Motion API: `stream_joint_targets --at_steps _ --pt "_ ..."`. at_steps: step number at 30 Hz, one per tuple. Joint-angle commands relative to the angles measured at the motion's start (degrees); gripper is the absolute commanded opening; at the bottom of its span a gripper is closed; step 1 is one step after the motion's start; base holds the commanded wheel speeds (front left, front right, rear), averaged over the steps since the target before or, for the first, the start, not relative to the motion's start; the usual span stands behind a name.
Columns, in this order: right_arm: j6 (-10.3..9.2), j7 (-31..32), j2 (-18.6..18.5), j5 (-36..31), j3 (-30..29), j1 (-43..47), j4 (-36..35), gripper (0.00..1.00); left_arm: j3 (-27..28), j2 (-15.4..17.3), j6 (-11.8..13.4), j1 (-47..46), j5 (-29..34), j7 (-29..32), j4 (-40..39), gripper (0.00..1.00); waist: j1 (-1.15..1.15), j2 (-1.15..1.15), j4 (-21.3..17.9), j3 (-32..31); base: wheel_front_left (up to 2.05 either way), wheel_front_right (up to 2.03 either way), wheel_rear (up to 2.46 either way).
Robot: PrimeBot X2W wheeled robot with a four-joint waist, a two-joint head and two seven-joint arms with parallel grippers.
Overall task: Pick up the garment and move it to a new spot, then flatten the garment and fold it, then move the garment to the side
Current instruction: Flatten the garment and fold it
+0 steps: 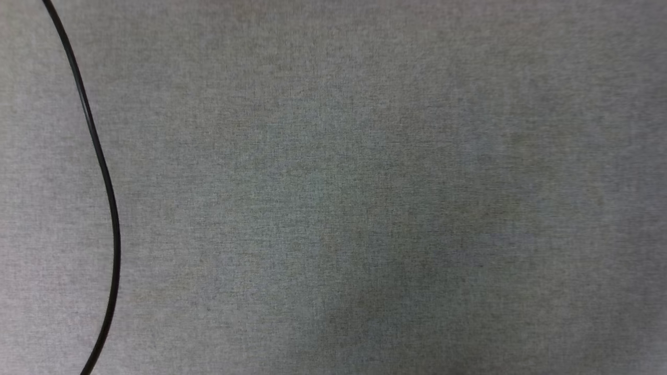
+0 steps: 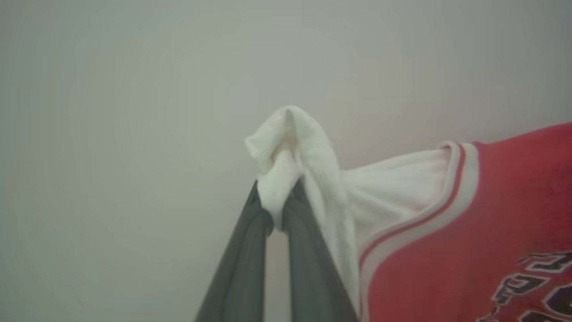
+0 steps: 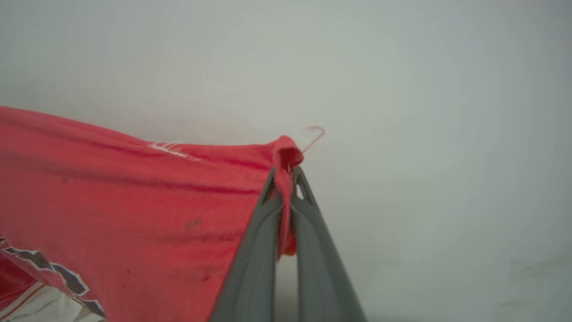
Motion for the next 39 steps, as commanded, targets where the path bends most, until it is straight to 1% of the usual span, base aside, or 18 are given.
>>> stream_joint_targets --at_steps 1,4,9,13,16,21,27,32,37,39 --pt "-0.18 -0.48 -0.24 -0.06 0.35 -0.75 0.98 0.00 0.25 0.25 0.08 0.55 -0.21 -0.38 0.79 0.00 -0.02 0.00 0.39 1.53 0.00 0.00 0.00" --pt "-0.17 -1.58 0.57 0.76 1.66 -0.32 3.23 0.00 0.61 -0.22 -0.20 2.15 -1.72 -1.01 2.92 0.00 -0.02 0.00 0.48 2.68 0.00 0.00 0.00" --pt "-0.17 -3.71 1.50 3.85 4.26 4.25 6.36 0.00 1.15 -1.36 -0.72 7.36 -5.33 -1.92 5.02 0.00 -0.02 0.00 0.39 2.57 0.00 0.00 0.00" --pt "-0.17 -5.76 1.53 6.40 7.46 11.42 7.88 0.00 0.63 -2.14 -0.84 16.56 -8.96 -2.30 4.41 0.00 -0.02 0.00 0.17 0.02 0.00 0.00 0.00" --pt "-0.17 -7.41 0.82 8.73 9.15 18.09 8.08 0.00 -0.09 -1.54 -0.86 24.47 -12.11 -2.43 2.23 0.00 -0.02 0.00 0.23 -2.65 0.00 0.00 0.00" --pt "-0.17 -9.72 -0.57 12.94 10.78 30.16 7.89 0.00 -0.39 -1.69 -0.84 39.61 -16.17 -2.48 -2.97 0.00 -0.02 0.00 0.88 -8.06 0.00 0.00 0.00" --pt "-0.24 -10.64 -2.50 17.39 10.36 43.35 7.16 0.00 2.24 -1.60 -0.77 56.20 -16.79 -2.49 -9.39 0.00 -0.02 0.00 1.66 -14.87 0.00 0.00 0.00" --pt "-0.43 -12.62 -3.85 18.81 8.33 53.61 5.95 0.00 3.67 -1.84 0.24 68.25 -17.25 -2.50 -13.65 0.00 -0.02 0.00 2.73 -21.23 0.00 0.00 0.00" --pt "-0.47 -14.29 -2.90 19.94 4.72 65.03 3.87 0.00 4.42 -1.80 1.85 79.19 -18.32 -2.50 -17.32 0.00 -0.02 0.00 3.30 -26.94 0.00 0.00 0.00" --pt "-0.52 -14.39 -2.57 19.94 2.97 69.31 2.50 0.00 4.46 -1.27 2.71 82.88 -18.59 -2.23 -19.14 0.00 -0.02 0.00 3.38 -28.66 0.00 0.00 0.00"
